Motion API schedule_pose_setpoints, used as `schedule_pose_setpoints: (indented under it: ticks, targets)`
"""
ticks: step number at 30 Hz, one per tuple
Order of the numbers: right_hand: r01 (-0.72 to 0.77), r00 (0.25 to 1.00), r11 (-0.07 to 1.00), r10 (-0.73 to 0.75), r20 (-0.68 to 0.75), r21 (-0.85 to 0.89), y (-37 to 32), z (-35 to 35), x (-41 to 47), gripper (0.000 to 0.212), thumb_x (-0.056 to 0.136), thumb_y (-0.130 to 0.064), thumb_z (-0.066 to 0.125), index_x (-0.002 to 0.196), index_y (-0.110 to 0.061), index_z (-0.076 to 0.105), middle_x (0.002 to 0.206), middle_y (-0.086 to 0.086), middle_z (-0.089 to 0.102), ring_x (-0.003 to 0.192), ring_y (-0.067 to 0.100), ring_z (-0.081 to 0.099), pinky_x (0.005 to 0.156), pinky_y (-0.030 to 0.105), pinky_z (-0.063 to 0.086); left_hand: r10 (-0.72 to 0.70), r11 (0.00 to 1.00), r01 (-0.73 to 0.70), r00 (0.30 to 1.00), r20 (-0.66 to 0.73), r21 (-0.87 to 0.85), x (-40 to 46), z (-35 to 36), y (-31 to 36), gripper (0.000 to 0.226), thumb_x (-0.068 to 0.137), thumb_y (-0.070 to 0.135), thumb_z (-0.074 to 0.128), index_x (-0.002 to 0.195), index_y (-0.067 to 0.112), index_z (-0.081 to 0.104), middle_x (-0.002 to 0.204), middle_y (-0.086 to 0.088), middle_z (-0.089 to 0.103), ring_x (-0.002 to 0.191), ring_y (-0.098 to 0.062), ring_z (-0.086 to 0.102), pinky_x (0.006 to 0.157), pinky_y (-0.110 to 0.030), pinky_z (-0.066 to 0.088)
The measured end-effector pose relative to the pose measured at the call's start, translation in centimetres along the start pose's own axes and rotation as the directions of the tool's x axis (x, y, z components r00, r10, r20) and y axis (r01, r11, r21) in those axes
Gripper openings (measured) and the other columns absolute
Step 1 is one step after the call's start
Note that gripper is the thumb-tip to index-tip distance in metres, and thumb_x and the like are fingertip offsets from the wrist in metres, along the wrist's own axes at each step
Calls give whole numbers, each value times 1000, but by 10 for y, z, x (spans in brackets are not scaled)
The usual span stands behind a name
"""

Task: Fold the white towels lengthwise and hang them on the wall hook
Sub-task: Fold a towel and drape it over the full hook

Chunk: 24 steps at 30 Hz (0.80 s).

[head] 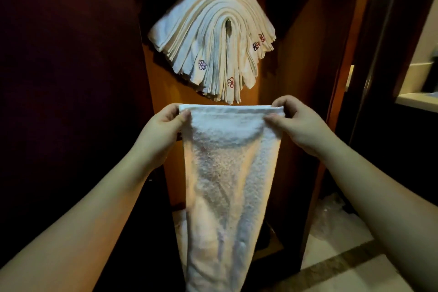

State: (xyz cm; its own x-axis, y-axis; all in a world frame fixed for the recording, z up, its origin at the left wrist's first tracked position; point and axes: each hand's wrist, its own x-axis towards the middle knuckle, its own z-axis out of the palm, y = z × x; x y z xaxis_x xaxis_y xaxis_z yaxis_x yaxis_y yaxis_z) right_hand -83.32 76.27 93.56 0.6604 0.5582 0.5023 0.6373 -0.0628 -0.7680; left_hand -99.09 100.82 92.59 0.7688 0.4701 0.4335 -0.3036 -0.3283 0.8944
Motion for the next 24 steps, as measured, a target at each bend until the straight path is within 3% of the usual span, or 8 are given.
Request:
schedule_pose_setpoints:
  ticks: [3, 7, 12, 15, 18, 20, 22, 24]
  targets:
    - [-45, 997, 950, 62, -46, 310, 14, 15, -5, 30, 90, -16, 71, 118, -24, 61, 99, -2, 71, 86, 6, 70, 76, 26, 54, 21, 999, -21, 1000, 12, -39, -5, 3, -1, 15, 104, 18, 47, 101, 16, 61, 83, 5, 69, 73, -9, 66, 64, -22, 53]
    - [-11, 990, 953, 53, -129, 303, 22, 25, -13, 10, 88, -33, 71, 87, -25, 67, 78, -10, 70, 75, 8, 66, 71, 30, 51, 55, 995, -52, 998, 36, -88, -11, 4, -7, 14, 104, 16, 46, 101, 16, 59, 80, 8, 69, 74, -8, 66, 66, -22, 55]
    - [77, 971, 986, -41, -237, 145, 23, 31, -16, 9, 97, -37, 61, 87, -36, 61, 73, -25, 64, 70, -5, 57, 66, 18, 46, 45, 991, -43, 999, 12, -128, -16, 9, -11, 17, 106, 17, 42, 101, 16, 59, 78, 8, 69, 70, -9, 65, 64, -24, 54]
    - [65, 966, 969, -2, -257, 239, 25, 39, -18, 6, 95, -32, 64, 91, -27, 65, 78, -18, 69, 74, -1, 62, 69, 21, 48, -21, 980, 23, 1000, 12, -196, -17, 10, -19, 20, 105, 19, 43, 100, 14, 61, 82, 3, 71, 72, -13, 68, 64, -27, 55]
    - [-83, 991, 891, 119, -53, 447, 33, 36, -19, 41, 76, -45, 81, 104, -17, 69, 96, 0, 76, 86, 15, 70, 74, 31, 54, -74, 958, 86, 996, 54, -274, -17, 9, -27, 18, 100, 23, 50, 103, 11, 64, 82, -2, 71, 70, -15, 67, 62, -28, 52]
    - [-327, 943, 756, 224, 246, 567, 38, 33, -24, 74, 48, -53, 94, 106, -12, 74, 103, 10, 76, 91, 23, 72, 74, 32, 58, -93, 948, 123, 989, 114, -292, -17, 7, -33, 25, 91, 29, 54, 103, 10, 65, 82, -4, 70, 69, -17, 66, 61, -28, 51]
    - [-514, 841, 645, 249, 480, 565, 41, 31, -31, 74, 34, -50, 99, 96, -14, 80, 100, 12, 76, 89, 23, 74, 71, 32, 59, -105, 947, 151, 980, 171, -284, -18, 6, -38, 27, 87, 30, 54, 101, 9, 64, 81, -4, 70, 68, -16, 66, 59, -27, 51]
    - [-578, 799, 591, 271, 537, 562, 45, 31, -34, 72, 35, -48, 99, 97, -14, 81, 106, 13, 75, 96, 24, 73, 75, 33, 60, -114, 946, 168, 973, 199, -277, -18, 6, -41, 23, 88, 26, 57, 101, 8, 64, 82, -4, 71, 69, -16, 67, 59, -26, 52]
